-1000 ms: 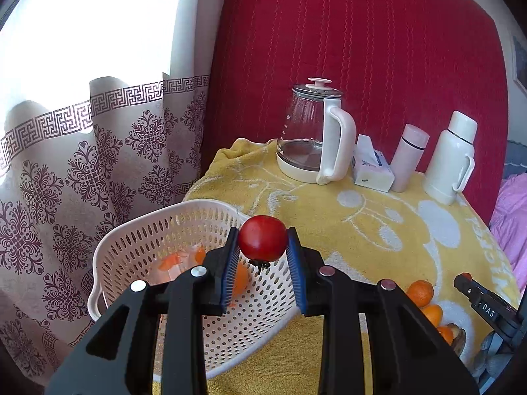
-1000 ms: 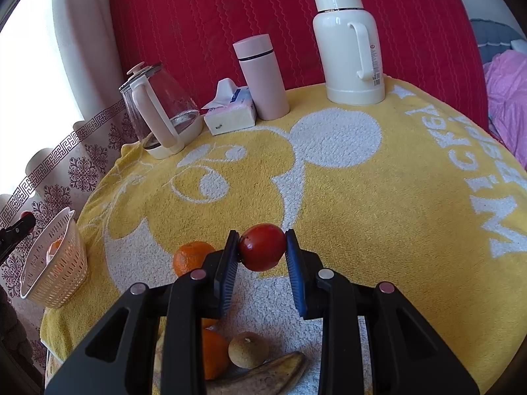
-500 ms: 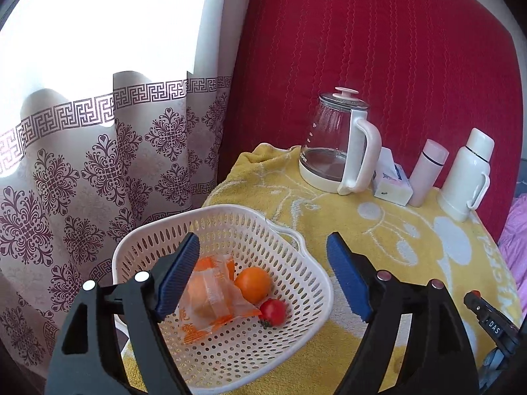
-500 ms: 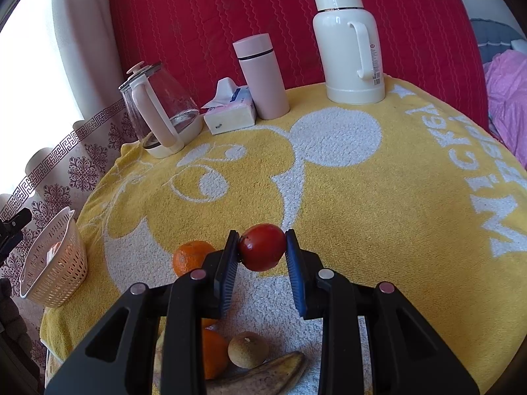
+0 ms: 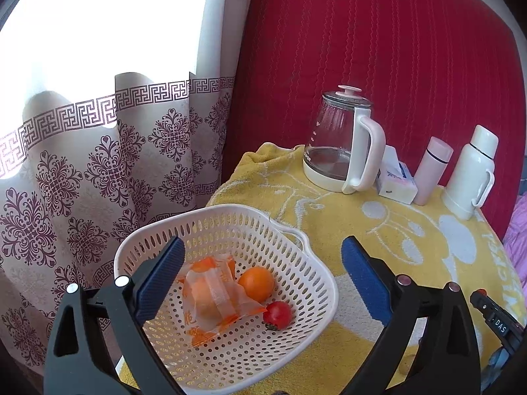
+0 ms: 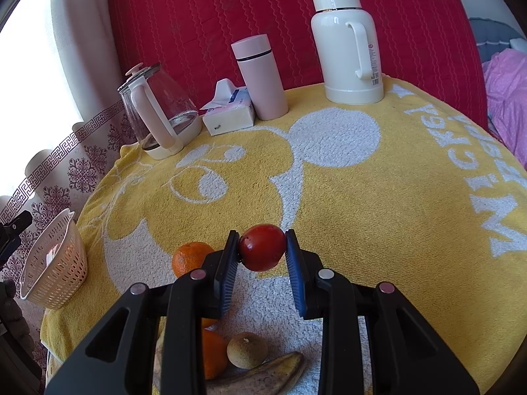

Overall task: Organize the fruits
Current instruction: 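Carry the red tomato to the white basket and release it with the right tool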

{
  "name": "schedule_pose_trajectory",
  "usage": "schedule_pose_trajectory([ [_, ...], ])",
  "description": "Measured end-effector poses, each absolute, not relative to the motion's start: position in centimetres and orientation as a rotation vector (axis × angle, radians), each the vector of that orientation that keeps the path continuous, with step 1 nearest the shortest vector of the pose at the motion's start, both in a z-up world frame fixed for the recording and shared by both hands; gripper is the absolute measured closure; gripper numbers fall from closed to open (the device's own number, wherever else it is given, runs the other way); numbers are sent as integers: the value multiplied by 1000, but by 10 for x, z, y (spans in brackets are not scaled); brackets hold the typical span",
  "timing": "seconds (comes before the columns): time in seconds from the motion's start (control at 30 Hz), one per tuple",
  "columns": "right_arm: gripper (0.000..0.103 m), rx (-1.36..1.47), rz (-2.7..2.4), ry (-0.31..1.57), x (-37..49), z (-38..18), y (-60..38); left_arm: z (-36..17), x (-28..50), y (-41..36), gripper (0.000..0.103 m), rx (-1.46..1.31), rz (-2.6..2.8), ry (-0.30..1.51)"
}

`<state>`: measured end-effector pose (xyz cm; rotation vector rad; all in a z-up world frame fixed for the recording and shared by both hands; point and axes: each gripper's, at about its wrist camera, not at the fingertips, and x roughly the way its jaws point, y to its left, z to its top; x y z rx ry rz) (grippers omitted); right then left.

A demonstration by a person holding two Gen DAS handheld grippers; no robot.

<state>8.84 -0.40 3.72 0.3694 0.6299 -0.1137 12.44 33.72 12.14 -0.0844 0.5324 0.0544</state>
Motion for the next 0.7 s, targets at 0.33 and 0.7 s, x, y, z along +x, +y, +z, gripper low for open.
schedule_pose_trajectory([
  [0.33,74,389,-101,605,84,42,-4,131,120,350,6,-114,69,511],
  [0.7,74,319,94,538,80,90,64,145,118,377,5,-165,98,492],
])
